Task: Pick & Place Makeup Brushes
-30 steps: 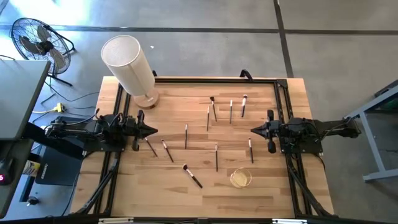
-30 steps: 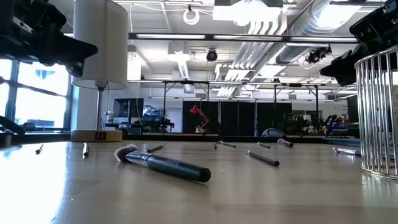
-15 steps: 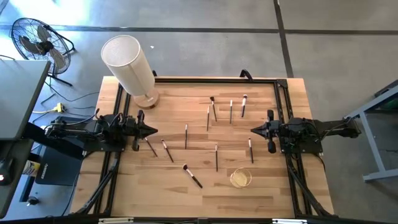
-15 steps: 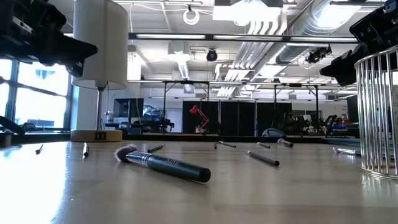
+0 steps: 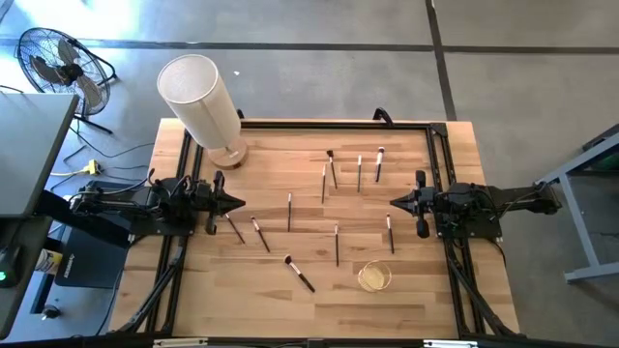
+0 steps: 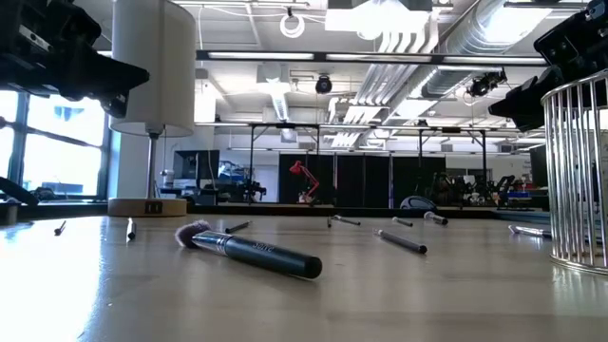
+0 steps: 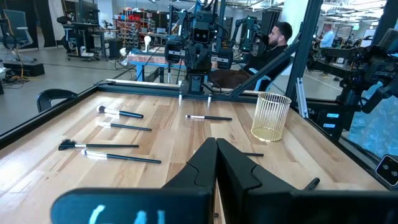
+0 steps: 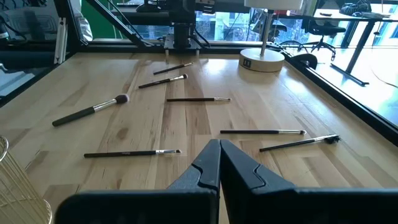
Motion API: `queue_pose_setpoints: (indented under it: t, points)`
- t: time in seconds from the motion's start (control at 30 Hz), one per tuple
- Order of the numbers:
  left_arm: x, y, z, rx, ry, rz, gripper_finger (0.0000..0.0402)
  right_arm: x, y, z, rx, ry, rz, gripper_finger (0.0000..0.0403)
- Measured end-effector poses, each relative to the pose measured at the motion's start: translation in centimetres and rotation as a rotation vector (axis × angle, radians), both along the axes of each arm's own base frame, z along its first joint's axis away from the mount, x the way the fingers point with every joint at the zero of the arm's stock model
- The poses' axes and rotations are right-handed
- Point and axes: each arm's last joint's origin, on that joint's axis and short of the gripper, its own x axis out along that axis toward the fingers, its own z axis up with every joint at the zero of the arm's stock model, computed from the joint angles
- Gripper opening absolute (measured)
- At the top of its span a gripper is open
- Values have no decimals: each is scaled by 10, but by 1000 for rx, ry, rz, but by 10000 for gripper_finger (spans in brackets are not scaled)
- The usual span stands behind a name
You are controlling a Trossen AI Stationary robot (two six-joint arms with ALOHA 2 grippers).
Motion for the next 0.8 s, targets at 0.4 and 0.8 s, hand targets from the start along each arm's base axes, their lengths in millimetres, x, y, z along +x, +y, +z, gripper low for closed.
queue_pose_setpoints:
  t: [0.4,0.8]
  points:
    - [0,0,0,0,0,0,1,0,0,0,0,0,0,0]
    - [0,2,12,14,-3,56,1,0,0,0,0,0,0,0]
